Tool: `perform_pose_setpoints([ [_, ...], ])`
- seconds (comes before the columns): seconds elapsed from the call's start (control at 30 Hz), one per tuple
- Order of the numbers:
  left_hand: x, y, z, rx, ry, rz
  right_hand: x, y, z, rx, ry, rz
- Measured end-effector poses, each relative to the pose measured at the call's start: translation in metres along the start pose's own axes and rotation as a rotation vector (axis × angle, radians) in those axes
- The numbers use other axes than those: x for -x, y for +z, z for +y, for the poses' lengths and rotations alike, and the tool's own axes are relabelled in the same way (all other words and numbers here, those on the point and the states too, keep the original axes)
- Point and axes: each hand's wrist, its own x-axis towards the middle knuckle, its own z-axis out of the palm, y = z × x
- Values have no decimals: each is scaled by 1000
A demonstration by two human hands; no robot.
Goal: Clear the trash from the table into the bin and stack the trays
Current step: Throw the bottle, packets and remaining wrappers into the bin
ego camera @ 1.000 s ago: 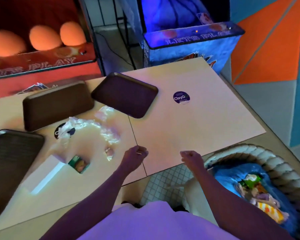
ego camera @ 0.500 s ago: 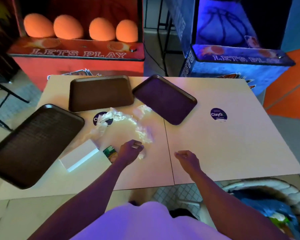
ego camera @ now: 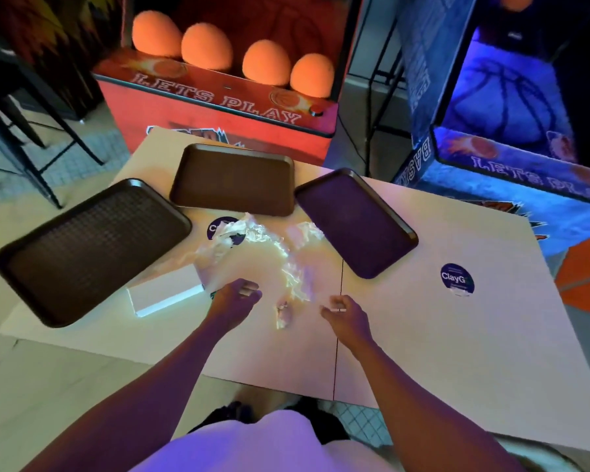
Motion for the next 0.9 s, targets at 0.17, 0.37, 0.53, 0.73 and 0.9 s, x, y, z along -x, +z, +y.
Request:
perform_pose_setpoints([
  [0.17, 0, 10, 6, 9, -52, 104, -26, -1, -11, 78, -100, -97],
  [0.37, 13, 34, 16, -8, -62, 198, -52, -5, -17, 281, -274, -241],
  [0.53, 24, 41, 10, 52, -84, 279, -75, 4, -25, 406, -376, -384],
  [0.73, 24, 28, 4, 60, -90, 314, -85, 19, -39, 482, -409, -456],
  [0.9, -1, 3, -2, 88, -77, 279, -98, 35, -52, 564, -360, -425],
])
